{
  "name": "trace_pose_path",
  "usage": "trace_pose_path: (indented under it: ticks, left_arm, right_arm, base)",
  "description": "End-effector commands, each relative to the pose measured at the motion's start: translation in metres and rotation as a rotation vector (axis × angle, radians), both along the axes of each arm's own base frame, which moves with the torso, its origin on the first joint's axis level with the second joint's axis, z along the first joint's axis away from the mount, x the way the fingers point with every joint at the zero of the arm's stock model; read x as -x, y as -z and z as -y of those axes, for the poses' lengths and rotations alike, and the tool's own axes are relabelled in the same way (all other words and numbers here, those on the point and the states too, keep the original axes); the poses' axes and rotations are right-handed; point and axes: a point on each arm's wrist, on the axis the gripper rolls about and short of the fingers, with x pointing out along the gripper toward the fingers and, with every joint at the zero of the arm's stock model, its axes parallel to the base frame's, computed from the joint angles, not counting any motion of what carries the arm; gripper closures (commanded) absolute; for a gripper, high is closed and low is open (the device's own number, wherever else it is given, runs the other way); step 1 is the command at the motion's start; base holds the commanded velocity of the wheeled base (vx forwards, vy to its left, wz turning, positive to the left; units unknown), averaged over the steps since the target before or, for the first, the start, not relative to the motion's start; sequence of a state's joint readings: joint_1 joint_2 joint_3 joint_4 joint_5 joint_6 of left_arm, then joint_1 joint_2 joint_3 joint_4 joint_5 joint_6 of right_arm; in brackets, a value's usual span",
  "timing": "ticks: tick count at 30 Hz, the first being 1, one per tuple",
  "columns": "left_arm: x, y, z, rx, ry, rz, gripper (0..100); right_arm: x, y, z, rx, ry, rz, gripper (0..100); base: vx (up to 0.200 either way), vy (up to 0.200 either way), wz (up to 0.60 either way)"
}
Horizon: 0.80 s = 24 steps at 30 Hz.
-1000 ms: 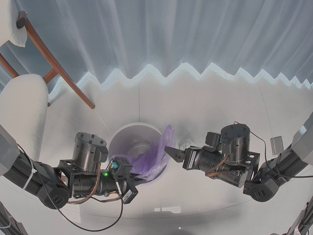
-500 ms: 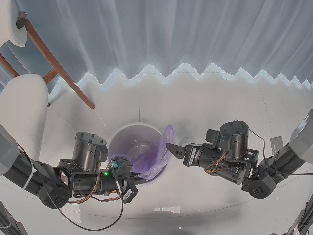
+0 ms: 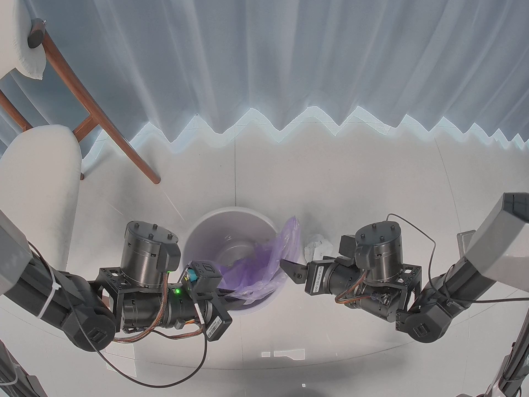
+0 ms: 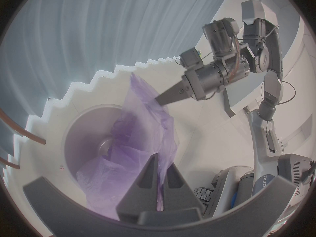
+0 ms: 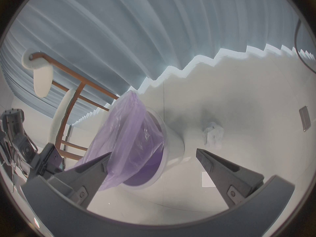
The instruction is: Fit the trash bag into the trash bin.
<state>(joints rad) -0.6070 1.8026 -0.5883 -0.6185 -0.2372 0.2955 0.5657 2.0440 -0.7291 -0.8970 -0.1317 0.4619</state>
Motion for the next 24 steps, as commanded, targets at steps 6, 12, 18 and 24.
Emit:
trace_pose_path:
  ticks: [6,12,18,24]
  left_arm:
    - [-0.001,-0.001,-0.001,0.001,-0.027,0.004,100]
    - [0.000,-0.003,-0.002,0.004,-0.028,0.005,100]
    - [0.001,-0.004,-0.002,0.008,-0.023,0.006,100]
    - [0.002,-0.004,-0.003,0.005,-0.026,0.002,100]
  right_arm:
    - [0.008,0.024,-0.008,0.052,-0.011,-0.062,0]
    - [0.006,0.030,-0.013,0.059,-0.009,-0.063,0]
    - [-0.010,0.025,-0.019,0.036,0.011,-0.026,0]
    - [-0.010,0.026,-0.020,0.039,0.028,-0.023,100]
  base:
    - [0.000,0.000,0.00]
    - [0.000,0.000,0.00]
    - [0.000,0.000,0.00]
    - [0.000,0.000,0.00]
